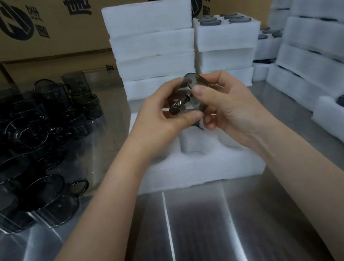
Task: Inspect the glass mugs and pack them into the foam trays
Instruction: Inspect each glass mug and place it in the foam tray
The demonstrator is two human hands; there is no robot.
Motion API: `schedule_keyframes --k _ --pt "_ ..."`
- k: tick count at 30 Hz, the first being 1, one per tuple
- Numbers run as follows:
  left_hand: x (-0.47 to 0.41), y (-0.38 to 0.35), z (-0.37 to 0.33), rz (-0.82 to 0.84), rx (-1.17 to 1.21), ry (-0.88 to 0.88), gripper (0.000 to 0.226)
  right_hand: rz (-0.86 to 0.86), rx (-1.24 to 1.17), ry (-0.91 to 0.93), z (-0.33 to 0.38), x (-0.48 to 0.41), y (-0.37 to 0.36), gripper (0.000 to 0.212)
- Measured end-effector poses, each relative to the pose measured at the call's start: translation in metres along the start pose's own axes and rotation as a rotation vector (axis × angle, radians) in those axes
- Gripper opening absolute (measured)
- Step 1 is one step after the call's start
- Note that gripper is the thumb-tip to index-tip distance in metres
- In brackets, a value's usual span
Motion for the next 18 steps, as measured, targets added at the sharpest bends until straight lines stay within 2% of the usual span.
schedule_keyframes --k 3,5,8,10,12,14,18 --pt "0.001 -0.002 -0.002 0.013 -0.156 -0.051 0.062 -0.097 0.173 0.083 0.004 0.002 0.003 0.043" --pt "0.001 -0.001 -0.005 -0.014 -0.272 -0.097 0.063 -0.148 0.267 0.148 0.008 0.003 0.003 0.035" --pt "0.002 -0.001 -0.007 -0.055 -0.316 -0.107 0.065 -0.221 0.200 0.158 0.010 0.003 0.007 0.029" --pt "0.003 0.000 -0.008 -0.075 -0.295 -0.099 0.069 -0.213 0.155 0.126 0.010 0.003 0.005 0.029" --pt "0.003 0.002 -0.008 -0.094 -0.261 -0.097 0.072 -0.172 0.205 0.114 0.007 0.004 0.001 0.028" --pt "0.004 0.002 -0.010 -0.098 -0.293 -0.122 0.074 -0.134 0.265 0.109 0.003 0.006 -0.003 0.035" --pt "0.004 -0.006 -0.008 -0.023 -0.294 -0.134 0.084 -0.116 0.199 0.081 0.000 0.006 -0.001 0.039"
Point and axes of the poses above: each hand's wrist, its own x-axis away from the middle knuckle, its own y-axis out of the back of the hand, z = x × y, the point moved 7 cm from there along -x, towards the middle knuckle, and after that the axes turned 9 degrees about -x, right-handed, at the moved point
